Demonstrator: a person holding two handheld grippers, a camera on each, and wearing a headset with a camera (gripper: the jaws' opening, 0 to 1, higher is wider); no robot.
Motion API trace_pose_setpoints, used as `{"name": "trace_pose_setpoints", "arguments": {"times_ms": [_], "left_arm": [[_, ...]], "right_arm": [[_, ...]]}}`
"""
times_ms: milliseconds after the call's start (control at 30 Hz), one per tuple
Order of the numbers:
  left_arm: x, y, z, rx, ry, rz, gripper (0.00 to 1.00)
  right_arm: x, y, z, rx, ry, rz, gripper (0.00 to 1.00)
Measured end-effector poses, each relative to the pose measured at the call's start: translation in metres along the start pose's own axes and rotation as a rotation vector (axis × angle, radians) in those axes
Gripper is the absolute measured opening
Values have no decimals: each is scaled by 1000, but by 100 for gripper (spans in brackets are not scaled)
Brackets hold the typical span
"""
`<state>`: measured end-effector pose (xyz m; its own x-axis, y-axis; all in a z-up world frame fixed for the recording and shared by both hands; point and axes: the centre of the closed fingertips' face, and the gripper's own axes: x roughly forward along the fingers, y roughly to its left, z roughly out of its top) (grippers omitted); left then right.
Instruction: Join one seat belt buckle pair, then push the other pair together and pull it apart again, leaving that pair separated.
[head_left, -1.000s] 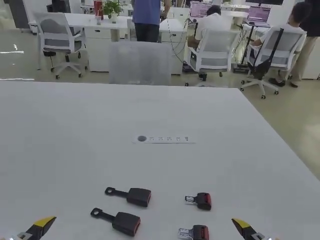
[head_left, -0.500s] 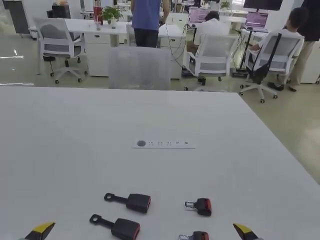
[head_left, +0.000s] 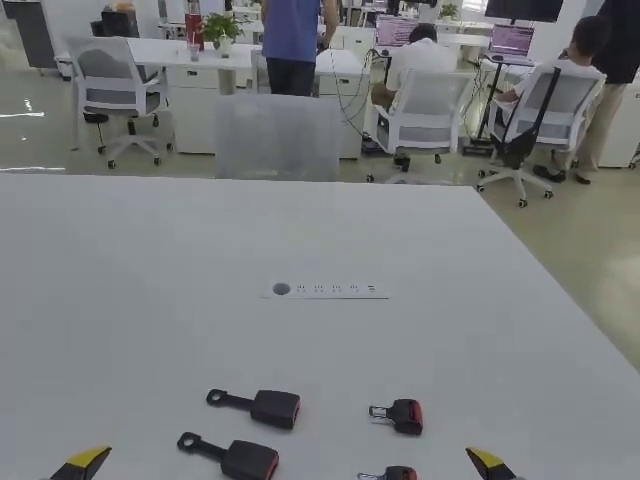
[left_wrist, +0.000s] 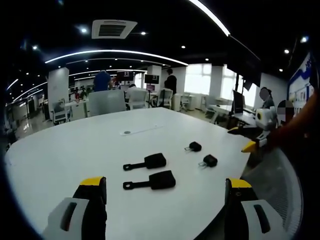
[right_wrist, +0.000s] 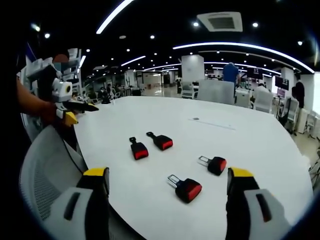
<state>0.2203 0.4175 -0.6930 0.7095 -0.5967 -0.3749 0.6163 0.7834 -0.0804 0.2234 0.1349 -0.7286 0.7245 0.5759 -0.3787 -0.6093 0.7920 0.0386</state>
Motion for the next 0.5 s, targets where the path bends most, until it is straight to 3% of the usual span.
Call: {"name": "trace_pose_setpoints", "arguments": {"times_ms": [500], "left_arm": [[2,1,0,-2,4,-1,100]], "right_arm": [[3,-2,1,-3,3,3,100]]}}
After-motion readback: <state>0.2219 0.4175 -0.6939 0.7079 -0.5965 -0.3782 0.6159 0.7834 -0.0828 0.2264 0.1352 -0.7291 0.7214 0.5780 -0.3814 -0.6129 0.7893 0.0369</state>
